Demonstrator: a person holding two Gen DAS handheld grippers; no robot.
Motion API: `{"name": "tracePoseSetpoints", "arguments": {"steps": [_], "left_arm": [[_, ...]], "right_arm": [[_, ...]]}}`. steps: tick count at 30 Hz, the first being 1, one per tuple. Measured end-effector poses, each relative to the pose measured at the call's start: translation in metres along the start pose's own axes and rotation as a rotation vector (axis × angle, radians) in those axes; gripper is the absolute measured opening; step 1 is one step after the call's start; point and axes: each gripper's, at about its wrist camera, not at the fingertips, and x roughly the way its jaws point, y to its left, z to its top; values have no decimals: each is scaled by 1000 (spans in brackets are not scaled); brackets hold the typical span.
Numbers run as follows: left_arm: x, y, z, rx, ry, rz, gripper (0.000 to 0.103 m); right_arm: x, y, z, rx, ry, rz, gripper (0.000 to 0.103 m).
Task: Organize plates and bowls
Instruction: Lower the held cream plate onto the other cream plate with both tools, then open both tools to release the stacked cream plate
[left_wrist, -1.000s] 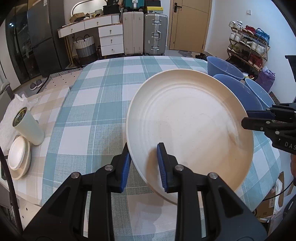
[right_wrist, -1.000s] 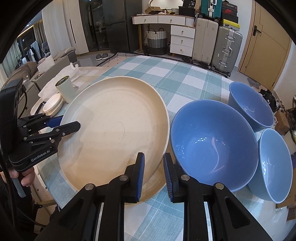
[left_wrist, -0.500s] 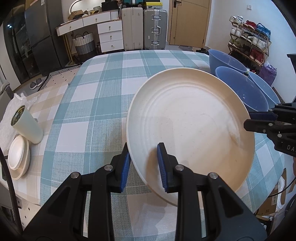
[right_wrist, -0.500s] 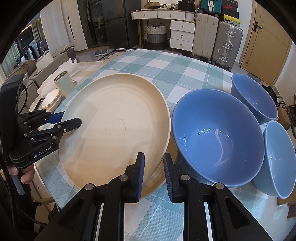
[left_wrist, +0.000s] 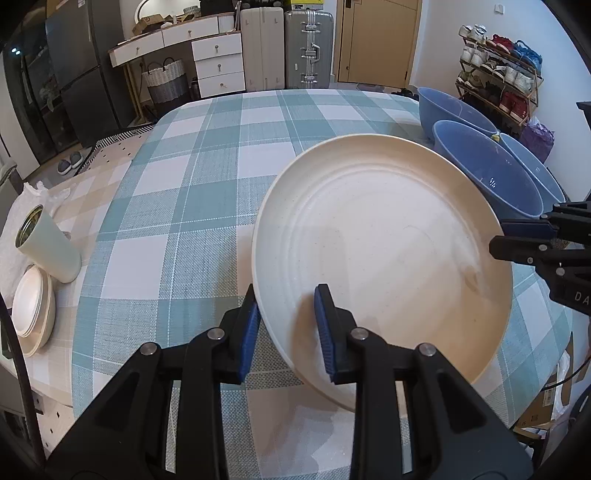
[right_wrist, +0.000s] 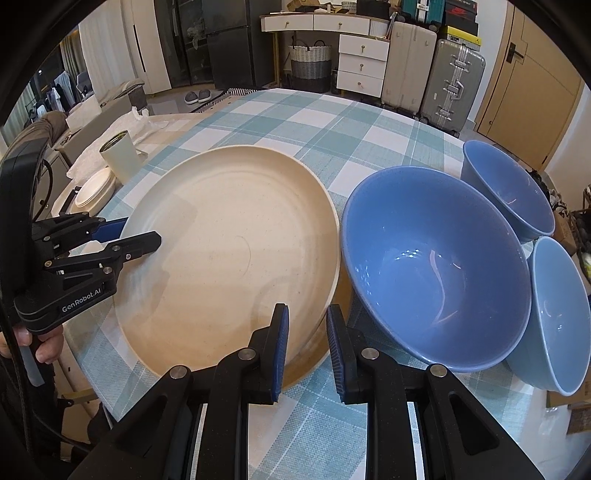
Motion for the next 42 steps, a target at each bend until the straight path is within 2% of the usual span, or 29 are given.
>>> {"name": "tracePoseSetpoints", "arguments": {"steps": [28,42], "left_arm": [[20,-15,-6,65,30,40,28],[24,-18,-7,84,36,47,29]], "right_arm": [[14,2,-8,-41,30,-73,22],[18,0,-13,-40,39,-74,22]]}}
